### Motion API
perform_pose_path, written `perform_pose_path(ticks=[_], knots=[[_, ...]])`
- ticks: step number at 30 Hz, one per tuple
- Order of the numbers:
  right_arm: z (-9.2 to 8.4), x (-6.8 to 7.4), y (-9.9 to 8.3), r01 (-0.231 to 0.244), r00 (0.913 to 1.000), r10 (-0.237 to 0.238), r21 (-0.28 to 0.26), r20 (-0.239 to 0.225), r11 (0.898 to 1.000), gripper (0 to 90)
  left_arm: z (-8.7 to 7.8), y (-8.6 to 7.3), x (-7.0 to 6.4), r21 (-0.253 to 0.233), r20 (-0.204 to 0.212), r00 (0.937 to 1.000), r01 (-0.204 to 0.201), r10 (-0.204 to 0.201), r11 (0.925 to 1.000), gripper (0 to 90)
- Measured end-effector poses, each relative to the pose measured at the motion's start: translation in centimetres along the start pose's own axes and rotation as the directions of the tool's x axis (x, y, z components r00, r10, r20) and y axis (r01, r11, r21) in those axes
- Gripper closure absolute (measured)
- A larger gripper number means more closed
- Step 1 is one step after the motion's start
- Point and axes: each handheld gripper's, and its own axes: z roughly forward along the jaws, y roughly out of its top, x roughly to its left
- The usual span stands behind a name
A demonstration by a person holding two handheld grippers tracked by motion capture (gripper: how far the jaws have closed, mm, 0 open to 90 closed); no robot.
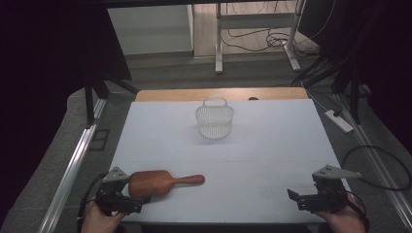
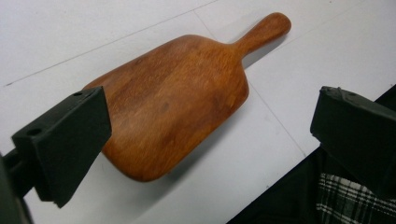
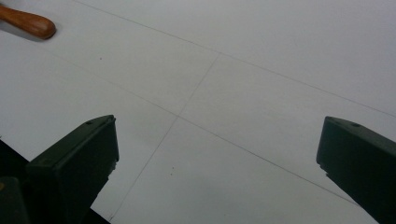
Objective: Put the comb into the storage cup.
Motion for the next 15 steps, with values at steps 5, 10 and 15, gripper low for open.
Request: perform_pose_path(ticks=[5,10,15], knots=[[0.0,0.0,0.0,0.001,1.0000,-0.001,0.002,-0.001,1.000,0.0,0.1,0.5,0.2,0.000,0.021,0.9998,-0.001,0.001,1.0000,0.0],[0.0,0.0,0.0,0.002,1.0000,-0.002,0.004,-0.001,1.000,0.0,0.5,1.2,0.3,0.012,0.030,0.9995,-0.013,0.013,0.9998,0.0],[0.1,0.0,0.0,0.004,1.0000,-0.004,0.009,-0.002,1.000,0.0,1.3,2.3,0.2,0.043,0.032,0.9987,-0.041,0.039,0.9982,0.0]])
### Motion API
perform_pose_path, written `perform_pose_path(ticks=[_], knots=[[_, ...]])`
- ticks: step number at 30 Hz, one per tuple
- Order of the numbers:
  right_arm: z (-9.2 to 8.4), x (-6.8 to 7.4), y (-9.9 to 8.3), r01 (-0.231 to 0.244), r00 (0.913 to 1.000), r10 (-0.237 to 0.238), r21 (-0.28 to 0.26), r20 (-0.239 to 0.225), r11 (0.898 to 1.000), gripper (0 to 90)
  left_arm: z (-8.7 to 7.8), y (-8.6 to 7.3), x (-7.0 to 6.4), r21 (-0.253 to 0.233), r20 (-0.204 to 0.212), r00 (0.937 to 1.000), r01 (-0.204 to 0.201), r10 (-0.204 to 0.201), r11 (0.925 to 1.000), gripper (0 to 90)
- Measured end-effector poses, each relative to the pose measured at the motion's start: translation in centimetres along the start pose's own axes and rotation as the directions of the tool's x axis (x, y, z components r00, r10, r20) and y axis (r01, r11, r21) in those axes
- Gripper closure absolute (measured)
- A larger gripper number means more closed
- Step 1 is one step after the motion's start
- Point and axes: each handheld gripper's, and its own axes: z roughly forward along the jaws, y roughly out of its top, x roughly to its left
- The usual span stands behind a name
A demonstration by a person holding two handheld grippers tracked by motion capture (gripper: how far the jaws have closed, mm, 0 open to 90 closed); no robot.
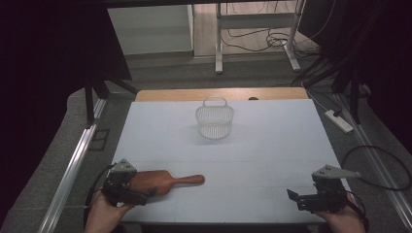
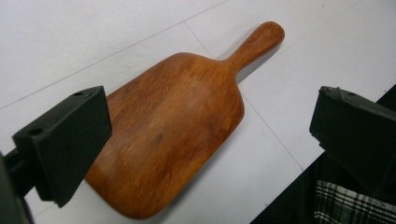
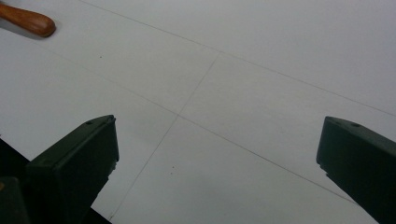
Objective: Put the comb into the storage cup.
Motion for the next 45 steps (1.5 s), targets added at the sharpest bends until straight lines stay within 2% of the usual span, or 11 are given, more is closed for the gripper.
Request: perform_pose_path(ticks=[4,8,11,15,17,18,21,26,33,43,45], knots=[[0.0,0.0,0.0,-0.002,1.0000,0.002,0.000,0.000,1.000,0.0,0.5,0.6,-0.2,0.023,-0.019,0.9997,-0.016,0.016,0.9996,0.8],[0.0,0.0,0.0,-0.001,1.0000,0.001,0.003,-0.001,1.000,0.0,0.6,0.9,-0.2,0.032,-0.036,0.9991,-0.021,0.022,0.9993,10.0],[0.0,0.0,0.0,0.000,1.0000,0.000,0.003,-0.002,1.000,0.0,0.4,1.1,-0.1,0.021,-0.030,0.9995,-0.009,0.009,0.9997,26.8],[0.1,0.0,0.0,0.001,1.0000,-0.001,0.005,-0.002,1.000,0.0,0.2,1.3,0.0,0.007,-0.021,0.9998,-0.006,0.006,1.0000,54.6],[0.1,0.0,0.0,0.003,1.0000,-0.003,0.006,-0.002,1.000,0.0,0.3,1.3,0.0,0.013,-0.033,0.9994,-0.009,0.009,0.9999,66.0],[0.1,0.0,0.0,0.003,1.0000,-0.003,0.006,-0.002,1.000,0.0,0.4,1.3,0.0,0.018,-0.034,0.9993,-0.013,0.014,0.9997,66.0],[0.1,0.0,0.0,0.002,1.0000,-0.002,0.009,-0.003,1.000,0.0,0.5,1.3,0.2,0.025,-0.022,0.9997,-0.013,0.013,0.9996,87.1],[0.1,0.0,0.0,0.001,1.0000,-0.001,0.015,-0.003,1.000,0.0,0.4,1.1,0.3,0.031,0.001,1.0000,-0.008,0.008,0.9995,89.0],[0.2,0.1,0.0,0.011,0.9999,-0.011,0.019,-0.003,1.000,0.0,1.0,0.3,0.2,0.059,0.022,0.9995,-0.026,0.024,0.9979,89.0],[0.2,0.1,0.0,0.013,0.9999,-0.013,0.017,-0.001,1.000,0.0,1.8,-1.3,-0.4,0.159,0.027,0.9991,-0.037,0.033,0.9867,89.0],[0.2,0.1,0.1,0.013,0.9999,-0.013,0.018,-0.001,1.000,0.0,2.1,-1.5,-0.5,0.189,0.028,0.9989,-0.042,0.037,0.9811,89.0]])
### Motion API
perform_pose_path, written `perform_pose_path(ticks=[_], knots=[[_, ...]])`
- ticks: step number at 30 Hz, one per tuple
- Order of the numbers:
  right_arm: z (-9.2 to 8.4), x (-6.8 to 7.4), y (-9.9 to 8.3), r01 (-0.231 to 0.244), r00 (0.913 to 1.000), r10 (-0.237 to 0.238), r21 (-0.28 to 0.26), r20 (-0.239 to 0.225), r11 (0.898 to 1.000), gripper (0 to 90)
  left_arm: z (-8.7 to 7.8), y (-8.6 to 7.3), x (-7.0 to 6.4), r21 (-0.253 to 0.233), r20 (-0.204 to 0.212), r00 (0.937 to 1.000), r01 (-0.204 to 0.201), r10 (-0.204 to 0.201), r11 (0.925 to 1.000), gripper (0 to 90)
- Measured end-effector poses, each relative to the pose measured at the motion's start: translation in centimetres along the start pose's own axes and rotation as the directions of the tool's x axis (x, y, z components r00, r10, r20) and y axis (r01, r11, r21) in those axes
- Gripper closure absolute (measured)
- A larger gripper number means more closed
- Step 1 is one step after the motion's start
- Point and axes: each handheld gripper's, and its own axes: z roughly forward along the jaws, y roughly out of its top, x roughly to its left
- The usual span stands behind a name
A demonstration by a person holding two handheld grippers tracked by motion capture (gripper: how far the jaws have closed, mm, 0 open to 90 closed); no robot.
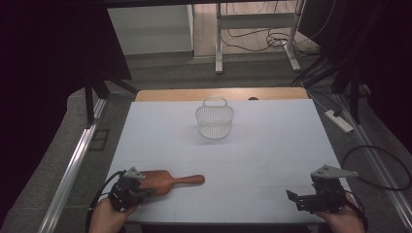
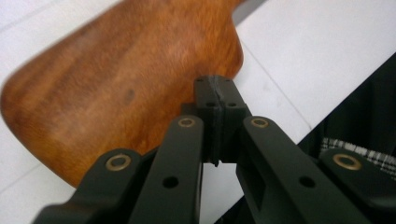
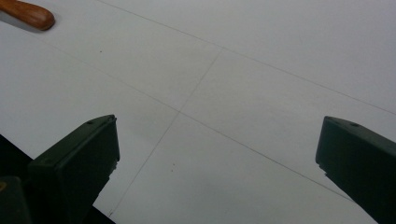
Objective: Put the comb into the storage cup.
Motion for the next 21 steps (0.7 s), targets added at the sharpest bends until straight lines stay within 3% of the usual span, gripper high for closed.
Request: perform_pose_path(ticks=[9,12,21], knots=[[0.0,0.0,0.0,0.000,1.0000,0.000,0.000,0.001,1.000,0.0,0.8,-0.1,0.0,0.071,0.005,1.0000,-0.002,0.002,0.9975,89.0],[0.0,0.0,0.0,0.001,1.0000,-0.001,0.001,0.000,1.000,0.0,0.9,0.0,0.3,0.083,0.028,0.9995,0.010,-0.012,0.9965,89.0],[0.0,0.0,0.0,-0.001,1.0000,0.001,0.003,0.001,1.000,0.0,1.1,0.0,0.8,0.101,0.040,0.9988,0.024,-0.028,0.9946,89.2]])
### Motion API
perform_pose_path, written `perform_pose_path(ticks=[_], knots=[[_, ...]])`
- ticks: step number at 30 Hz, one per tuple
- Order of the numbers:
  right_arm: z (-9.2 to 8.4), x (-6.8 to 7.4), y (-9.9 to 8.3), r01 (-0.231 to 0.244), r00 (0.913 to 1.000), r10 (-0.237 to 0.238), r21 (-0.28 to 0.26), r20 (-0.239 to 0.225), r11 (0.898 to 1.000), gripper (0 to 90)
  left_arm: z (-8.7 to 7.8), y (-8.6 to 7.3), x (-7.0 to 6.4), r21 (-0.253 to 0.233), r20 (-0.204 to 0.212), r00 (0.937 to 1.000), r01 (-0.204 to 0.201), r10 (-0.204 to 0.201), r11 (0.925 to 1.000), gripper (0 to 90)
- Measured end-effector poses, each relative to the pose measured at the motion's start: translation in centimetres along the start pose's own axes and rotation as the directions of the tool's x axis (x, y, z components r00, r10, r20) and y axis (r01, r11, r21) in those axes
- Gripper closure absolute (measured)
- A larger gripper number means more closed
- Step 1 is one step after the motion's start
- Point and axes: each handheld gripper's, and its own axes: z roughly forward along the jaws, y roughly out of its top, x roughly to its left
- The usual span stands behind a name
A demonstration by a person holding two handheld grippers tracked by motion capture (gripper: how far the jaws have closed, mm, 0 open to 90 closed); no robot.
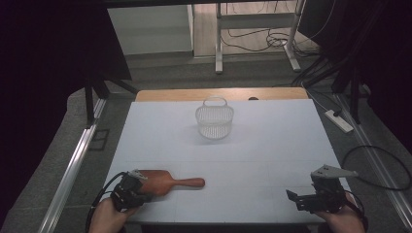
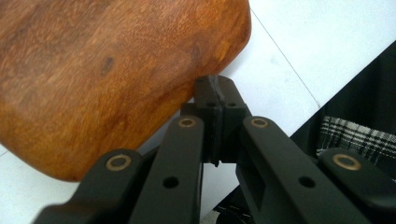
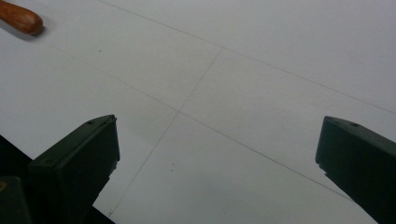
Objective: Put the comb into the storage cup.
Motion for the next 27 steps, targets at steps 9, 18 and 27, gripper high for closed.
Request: perform_pose_path(ticks=[9,18,27], knots=[[0.0,0.0,0.0,-0.002,1.0000,0.002,0.000,0.002,1.000,0.0,-0.3,-0.2,0.9,0.012,-0.007,0.9993,0.036,-0.036,0.9993,89.2],[0.0,0.0,0.0,-0.002,1.0000,0.002,0.001,0.001,1.000,0.0,-0.4,-0.1,1.2,0.009,-0.025,0.9979,0.060,-0.060,0.9981,89.2],[0.0,0.0,0.0,-0.002,1.0000,0.002,0.001,0.002,1.000,0.0,-0.4,-0.1,1.3,0.021,-0.022,0.9973,0.071,-0.070,0.9973,89.1]])
